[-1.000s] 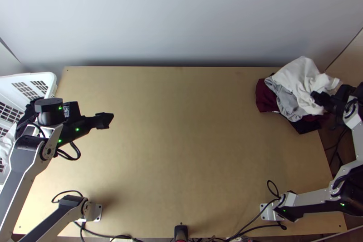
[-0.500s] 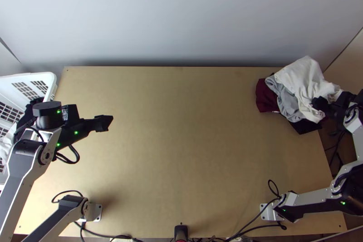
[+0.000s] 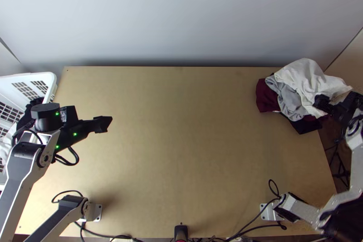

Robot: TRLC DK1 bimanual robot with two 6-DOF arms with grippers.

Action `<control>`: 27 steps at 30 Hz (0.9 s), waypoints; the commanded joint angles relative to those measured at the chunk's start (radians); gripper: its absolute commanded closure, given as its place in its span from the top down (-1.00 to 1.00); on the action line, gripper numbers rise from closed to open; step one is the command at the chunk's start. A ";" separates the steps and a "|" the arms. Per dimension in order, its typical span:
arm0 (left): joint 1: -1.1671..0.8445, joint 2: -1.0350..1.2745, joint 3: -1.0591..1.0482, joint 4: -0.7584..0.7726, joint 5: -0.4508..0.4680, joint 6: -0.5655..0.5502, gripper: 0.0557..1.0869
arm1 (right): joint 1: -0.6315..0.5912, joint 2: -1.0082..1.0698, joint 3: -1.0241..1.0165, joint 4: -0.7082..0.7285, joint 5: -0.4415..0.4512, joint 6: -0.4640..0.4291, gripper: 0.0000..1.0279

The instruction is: Fold the t-shirt

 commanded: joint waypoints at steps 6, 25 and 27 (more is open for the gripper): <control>0.035 -0.035 -0.038 0.001 -0.003 0.032 0.90 | 0.178 -0.414 -0.193 -0.132 -0.002 -0.034 0.93; 0.180 -0.231 -0.253 0.111 -0.003 0.176 0.90 | 0.658 -0.610 -0.440 0.086 0.146 0.069 0.93; 0.198 -0.236 -0.275 0.160 -0.003 0.179 0.90 | 0.676 -0.606 -0.473 0.170 0.163 0.080 0.93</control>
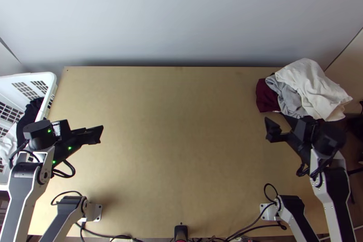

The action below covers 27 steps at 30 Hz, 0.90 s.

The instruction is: Fold the t-shirt

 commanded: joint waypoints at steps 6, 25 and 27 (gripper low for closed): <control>0.096 -0.146 -0.177 0.293 0.000 0.044 0.90 | 0.153 -0.007 -0.175 0.364 0.106 0.034 0.93; 0.079 -0.455 -0.627 0.672 0.001 0.060 0.90 | 0.238 -0.286 -0.482 0.683 0.138 0.006 0.90; 0.070 -0.533 -0.661 0.667 0.001 0.061 0.90 | 0.235 -0.384 -0.528 0.681 0.138 0.000 0.90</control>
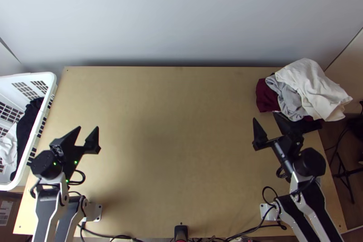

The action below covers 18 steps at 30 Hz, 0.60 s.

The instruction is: Fold the t-shirt

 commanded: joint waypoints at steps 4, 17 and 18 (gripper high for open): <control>-0.042 -0.299 -0.178 0.010 0.003 0.000 0.89 | 0.006 -0.421 -0.170 -0.104 0.005 -0.018 0.90; -0.062 -0.338 -0.182 -0.074 -0.010 -0.026 0.90 | -0.043 -0.492 -0.170 -0.290 0.038 -0.001 0.90; -0.062 -0.338 -0.182 -0.079 -0.010 -0.028 0.90 | -0.043 -0.492 -0.170 -0.331 0.038 -0.004 0.90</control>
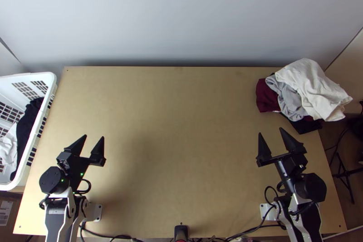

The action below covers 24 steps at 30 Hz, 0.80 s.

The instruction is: Fold the t-shirt

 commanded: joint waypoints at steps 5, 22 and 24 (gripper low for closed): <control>-0.012 -0.025 -0.012 -0.047 -0.010 -0.036 0.90 | -0.058 -0.032 -0.008 -0.200 0.005 0.019 0.91; -0.015 -0.024 -0.015 -0.069 -0.023 -0.073 0.90 | -0.063 -0.029 -0.011 -0.255 0.014 0.022 0.91; -0.015 -0.024 -0.015 -0.069 -0.023 -0.073 0.90 | -0.063 -0.029 -0.011 -0.255 0.014 0.022 0.91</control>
